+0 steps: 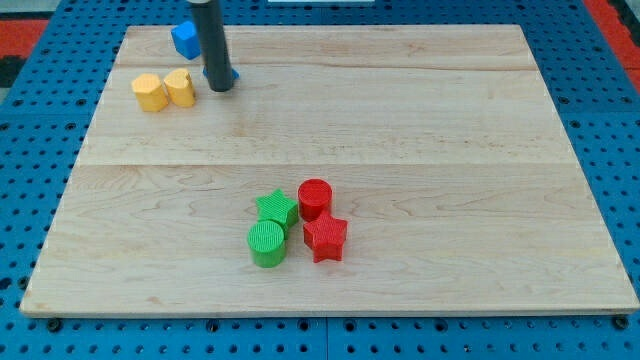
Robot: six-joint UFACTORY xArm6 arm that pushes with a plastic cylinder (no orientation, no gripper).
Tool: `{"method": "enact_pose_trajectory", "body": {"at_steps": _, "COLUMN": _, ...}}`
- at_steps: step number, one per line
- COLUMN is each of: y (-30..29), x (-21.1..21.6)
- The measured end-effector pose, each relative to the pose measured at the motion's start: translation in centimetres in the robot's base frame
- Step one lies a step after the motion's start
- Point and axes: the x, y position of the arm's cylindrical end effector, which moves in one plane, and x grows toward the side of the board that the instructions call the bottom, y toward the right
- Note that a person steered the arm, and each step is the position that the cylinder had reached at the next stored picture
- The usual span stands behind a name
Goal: Push the blue triangle closer to the blue cube
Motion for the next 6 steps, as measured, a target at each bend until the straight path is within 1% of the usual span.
{"method": "enact_pose_trajectory", "body": {"at_steps": 3, "y": 0.4, "x": -3.7}}
{"method": "enact_pose_trajectory", "body": {"at_steps": 4, "y": 4.7, "x": -2.7}}
{"method": "enact_pose_trajectory", "body": {"at_steps": 5, "y": 7.9, "x": -3.4}}
{"method": "enact_pose_trajectory", "body": {"at_steps": 6, "y": 2.4, "x": -4.0}}
